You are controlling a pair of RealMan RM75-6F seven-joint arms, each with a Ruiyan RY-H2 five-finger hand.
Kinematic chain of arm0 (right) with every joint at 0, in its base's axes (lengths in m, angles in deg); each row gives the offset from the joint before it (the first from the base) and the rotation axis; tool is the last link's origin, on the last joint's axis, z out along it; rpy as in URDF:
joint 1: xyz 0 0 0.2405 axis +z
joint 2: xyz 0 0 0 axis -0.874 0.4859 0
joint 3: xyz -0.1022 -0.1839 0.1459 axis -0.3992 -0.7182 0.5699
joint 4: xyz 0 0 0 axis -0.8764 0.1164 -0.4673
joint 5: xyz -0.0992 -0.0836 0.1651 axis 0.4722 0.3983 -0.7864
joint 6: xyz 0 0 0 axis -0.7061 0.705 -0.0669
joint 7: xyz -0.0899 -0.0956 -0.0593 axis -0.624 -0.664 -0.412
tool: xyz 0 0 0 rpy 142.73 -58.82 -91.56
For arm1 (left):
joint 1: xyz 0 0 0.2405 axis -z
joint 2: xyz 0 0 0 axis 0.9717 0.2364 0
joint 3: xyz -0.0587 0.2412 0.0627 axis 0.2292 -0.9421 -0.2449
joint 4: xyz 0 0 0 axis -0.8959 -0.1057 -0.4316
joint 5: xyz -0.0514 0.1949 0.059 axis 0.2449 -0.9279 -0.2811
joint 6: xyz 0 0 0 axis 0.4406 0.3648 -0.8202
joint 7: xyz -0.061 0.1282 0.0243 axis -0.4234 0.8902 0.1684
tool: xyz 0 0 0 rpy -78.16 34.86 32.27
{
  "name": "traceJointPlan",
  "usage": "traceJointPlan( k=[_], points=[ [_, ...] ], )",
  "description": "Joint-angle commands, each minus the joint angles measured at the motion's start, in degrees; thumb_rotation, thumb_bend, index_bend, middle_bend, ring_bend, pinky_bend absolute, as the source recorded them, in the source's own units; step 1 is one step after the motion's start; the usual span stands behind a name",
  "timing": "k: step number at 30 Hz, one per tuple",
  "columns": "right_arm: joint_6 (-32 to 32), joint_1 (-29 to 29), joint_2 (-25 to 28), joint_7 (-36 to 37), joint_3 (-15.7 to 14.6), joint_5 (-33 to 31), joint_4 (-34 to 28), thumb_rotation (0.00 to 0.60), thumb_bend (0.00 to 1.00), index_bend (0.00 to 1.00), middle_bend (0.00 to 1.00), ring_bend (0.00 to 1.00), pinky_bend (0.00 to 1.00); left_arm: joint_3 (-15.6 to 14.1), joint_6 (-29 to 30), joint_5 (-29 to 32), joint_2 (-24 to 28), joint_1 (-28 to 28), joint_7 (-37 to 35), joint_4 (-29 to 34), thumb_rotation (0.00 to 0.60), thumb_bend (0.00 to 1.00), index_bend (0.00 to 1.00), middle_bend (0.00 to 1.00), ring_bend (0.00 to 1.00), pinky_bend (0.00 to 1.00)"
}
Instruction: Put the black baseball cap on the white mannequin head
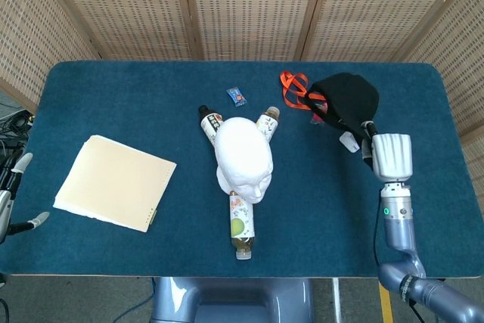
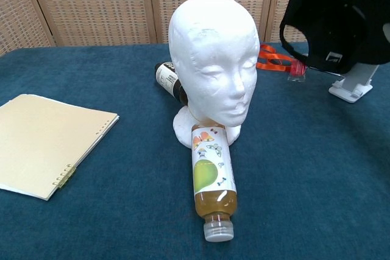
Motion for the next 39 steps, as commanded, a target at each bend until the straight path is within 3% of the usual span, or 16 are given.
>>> traceJointPlan(
  k=[1,11,26,33,39],
  points=[
    [-1.7,2.5,1.3,-2.6,3.1,-3.4,0.0,0.6,0.72,0.73,1.0,1.0,1.0,-0.1,0.0,-0.1,0.1,0.0,-0.2,-0.1,0.6,0.0,0.0,0.0,0.0,0.0],
    [1.1,5.8,5.0,-5.6,6.7,-4.2,-4.3,0.6,0.69,0.73,1.0,1.0,1.0,0.1,-0.1,0.1,0.4,0.0,-1.1,-0.3,0.6,0.0,0.0,0.0,0.0,0.0],
    [8.6,7.6,11.7,-6.1,2.8,9.1,-11.0,0.6,0.66,0.72,1.0,1.0,1.0,-0.1,0.5,-0.4,0.6,-0.3,-1.8,-0.4,0.6,0.0,0.0,0.0,0.0,0.0],
    [13.1,8.5,14.0,-1.1,0.4,17.3,-13.4,0.6,0.65,0.72,1.0,1.0,1.0,-0.1,0.3,-0.3,0.6,-0.3,-1.9,-0.5,0.6,0.0,0.0,0.0,0.0,0.0],
    [16.1,9.8,14.1,1.8,-1.9,23.1,-11.9,0.6,0.64,0.69,1.0,1.0,1.0,-0.1,0.4,-0.4,0.4,-0.3,-1.5,-0.4,0.6,0.0,0.0,0.0,0.0,0.0]
  ],
)
